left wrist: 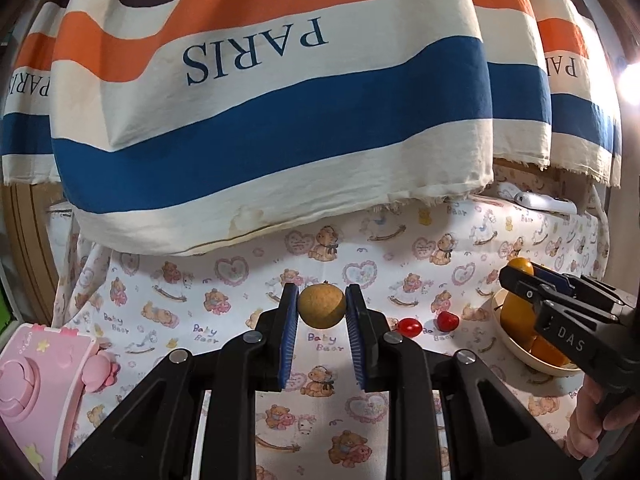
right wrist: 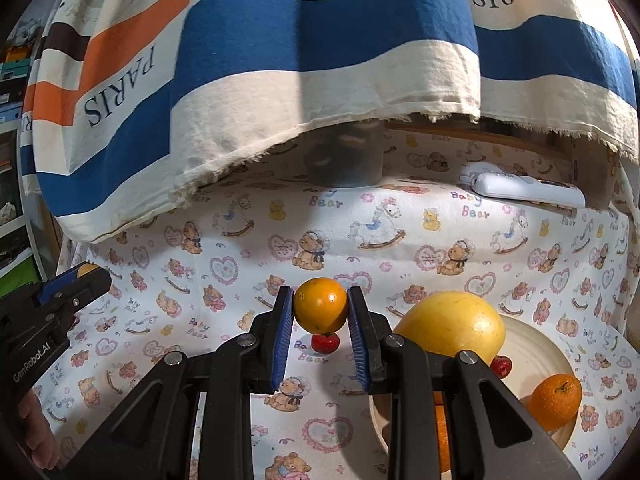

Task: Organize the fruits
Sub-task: 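Lift the brown fruit with the left tool while the right tool holds the yellow tomato, then carry the brown fruit and yellow tomato over the cream plate with both tools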

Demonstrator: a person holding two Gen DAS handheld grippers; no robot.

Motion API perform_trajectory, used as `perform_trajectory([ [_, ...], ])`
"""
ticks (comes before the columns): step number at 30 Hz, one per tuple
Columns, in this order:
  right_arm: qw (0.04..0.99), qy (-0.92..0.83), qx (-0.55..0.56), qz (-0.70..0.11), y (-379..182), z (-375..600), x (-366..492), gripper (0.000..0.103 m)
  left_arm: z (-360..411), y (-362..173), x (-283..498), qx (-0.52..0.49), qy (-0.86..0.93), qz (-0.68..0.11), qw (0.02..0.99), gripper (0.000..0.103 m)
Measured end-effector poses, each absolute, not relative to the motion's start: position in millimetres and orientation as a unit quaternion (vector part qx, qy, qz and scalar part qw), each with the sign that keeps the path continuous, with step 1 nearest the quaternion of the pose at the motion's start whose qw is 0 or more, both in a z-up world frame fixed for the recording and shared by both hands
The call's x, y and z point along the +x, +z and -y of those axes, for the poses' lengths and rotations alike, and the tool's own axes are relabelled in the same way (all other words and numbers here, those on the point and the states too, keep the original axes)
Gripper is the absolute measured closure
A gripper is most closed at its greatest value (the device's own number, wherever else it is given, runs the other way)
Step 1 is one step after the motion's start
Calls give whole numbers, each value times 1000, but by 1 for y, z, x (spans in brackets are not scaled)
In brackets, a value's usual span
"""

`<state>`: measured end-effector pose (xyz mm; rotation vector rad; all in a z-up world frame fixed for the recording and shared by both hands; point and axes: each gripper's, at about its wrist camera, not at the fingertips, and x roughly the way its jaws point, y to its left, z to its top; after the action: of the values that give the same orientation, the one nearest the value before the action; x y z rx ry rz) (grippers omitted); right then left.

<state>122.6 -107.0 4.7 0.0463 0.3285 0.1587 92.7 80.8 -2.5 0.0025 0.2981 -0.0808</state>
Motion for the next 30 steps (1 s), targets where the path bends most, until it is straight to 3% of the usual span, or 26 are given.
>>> perform_trajectory([
  [16, 983, 92, 43, -150, 15, 115, 118, 75, -78, 9, 78, 32, -13, -128, 991, 80],
  [30, 985, 129, 36, -106, 113, 180, 72, 75, -61, 87, 42, 15, -43, -93, 995, 80],
])
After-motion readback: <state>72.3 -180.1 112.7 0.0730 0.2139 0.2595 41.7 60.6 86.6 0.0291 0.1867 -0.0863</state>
